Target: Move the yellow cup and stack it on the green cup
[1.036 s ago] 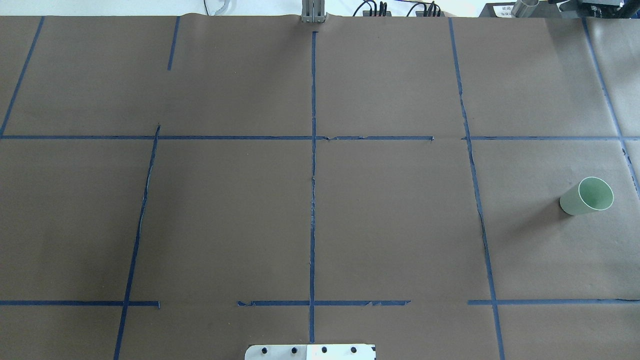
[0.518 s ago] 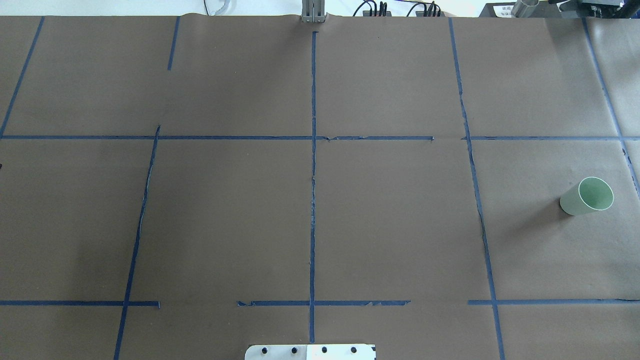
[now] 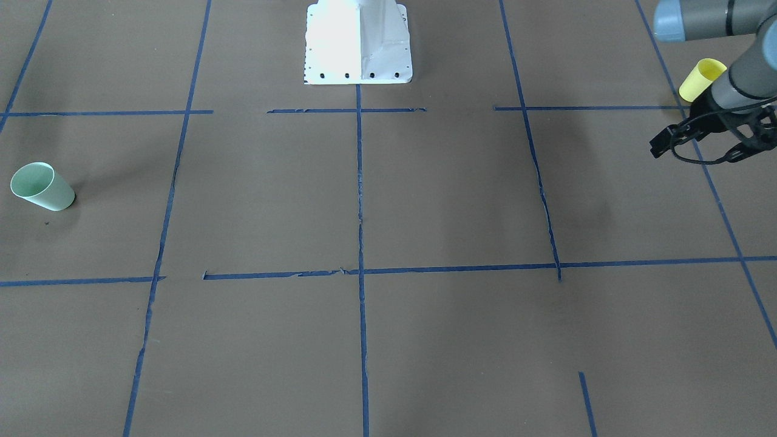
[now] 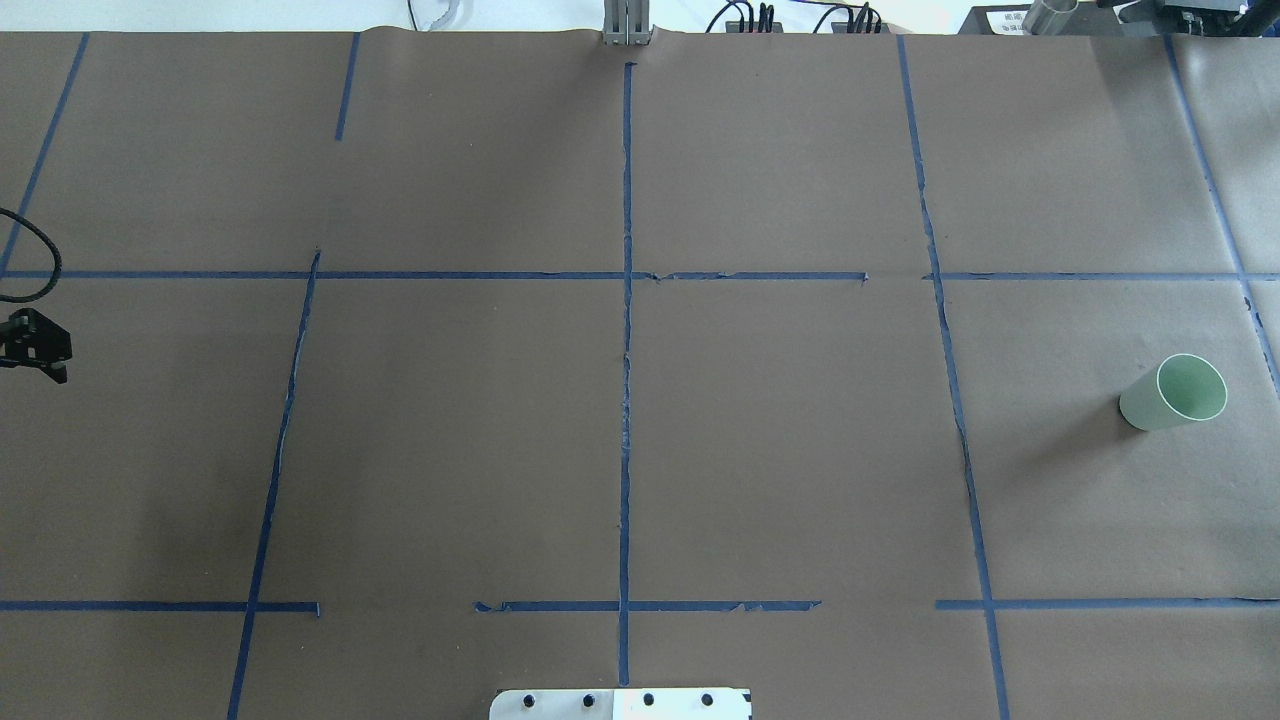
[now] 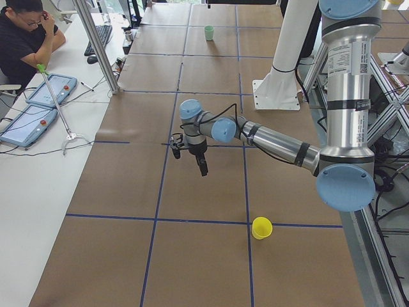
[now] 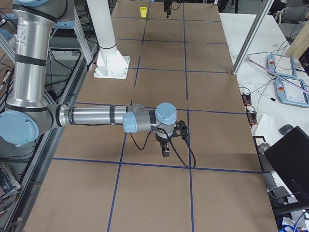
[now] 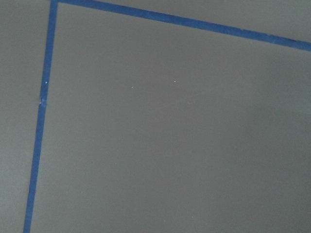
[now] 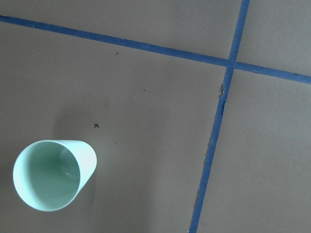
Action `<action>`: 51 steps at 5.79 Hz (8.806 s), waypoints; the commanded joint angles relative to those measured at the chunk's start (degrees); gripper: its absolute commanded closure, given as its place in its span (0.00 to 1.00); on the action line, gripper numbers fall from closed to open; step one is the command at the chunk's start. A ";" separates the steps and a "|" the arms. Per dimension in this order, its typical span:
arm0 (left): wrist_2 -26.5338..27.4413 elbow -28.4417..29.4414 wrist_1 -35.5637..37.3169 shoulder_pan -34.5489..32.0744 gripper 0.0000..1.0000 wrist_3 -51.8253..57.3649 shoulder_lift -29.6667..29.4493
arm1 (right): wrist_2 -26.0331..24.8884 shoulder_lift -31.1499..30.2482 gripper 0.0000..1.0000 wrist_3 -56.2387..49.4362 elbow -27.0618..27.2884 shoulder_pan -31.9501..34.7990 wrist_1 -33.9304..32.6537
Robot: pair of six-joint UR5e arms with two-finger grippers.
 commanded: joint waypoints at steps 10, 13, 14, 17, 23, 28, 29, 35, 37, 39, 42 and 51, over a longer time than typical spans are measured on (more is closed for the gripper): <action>25.26 12.72 37.85 26.89 0.00 -91.71 0.64 | -0.04 -2.39 0.00 -0.30 0.29 -2.81 -0.22; 19.99 15.44 37.66 30.14 0.00 -93.73 0.99 | 0.13 -2.48 0.00 -0.30 0.64 -3.25 -0.22; 19.72 17.29 36.79 30.15 0.00 -93.73 1.25 | 0.14 -2.40 0.00 -0.30 0.64 -3.25 -0.22; 17.96 23.97 34.93 31.02 0.00 -94.08 1.34 | 1.19 -2.57 0.00 -0.30 0.72 -3.25 -0.22; 23.10 17.80 33.87 32.79 0.98 -86.89 5.82 | 2.67 -2.66 0.00 -0.30 1.95 -3.34 -0.49; 58.33 4.30 36.08 26.46 1.00 -61.70 -13.26 | 4.09 -2.66 0.00 0.05 2.39 -3.34 0.21; 63.96 4.30 35.29 26.37 0.98 -55.56 -17.51 | 4.26 -2.66 0.00 0.49 2.05 -3.34 2.91; 73.86 4.92 -16.62 31.97 0.92 -2.53 -28.53 | 6.02 2.94 0.00 12.72 3.26 -7.53 14.01; 73.16 11.54 -43.59 38.82 0.98 12.22 -28.45 | 6.02 9.35 0.00 29.16 5.29 -12.81 14.01; 65.37 18.01 -64.99 39.03 0.97 27.88 -29.07 | 5.85 14.97 0.00 41.73 7.05 -17.56 13.93; 59.01 25.45 -70.78 39.11 1.00 30.72 -35.82 | -1.05 28.07 0.00 65.04 7.06 -30.27 13.75; 59.36 26.03 -71.15 40.52 0.84 42.09 -38.12 | -13.31 41.64 0.00 80.48 0.55 -46.22 12.87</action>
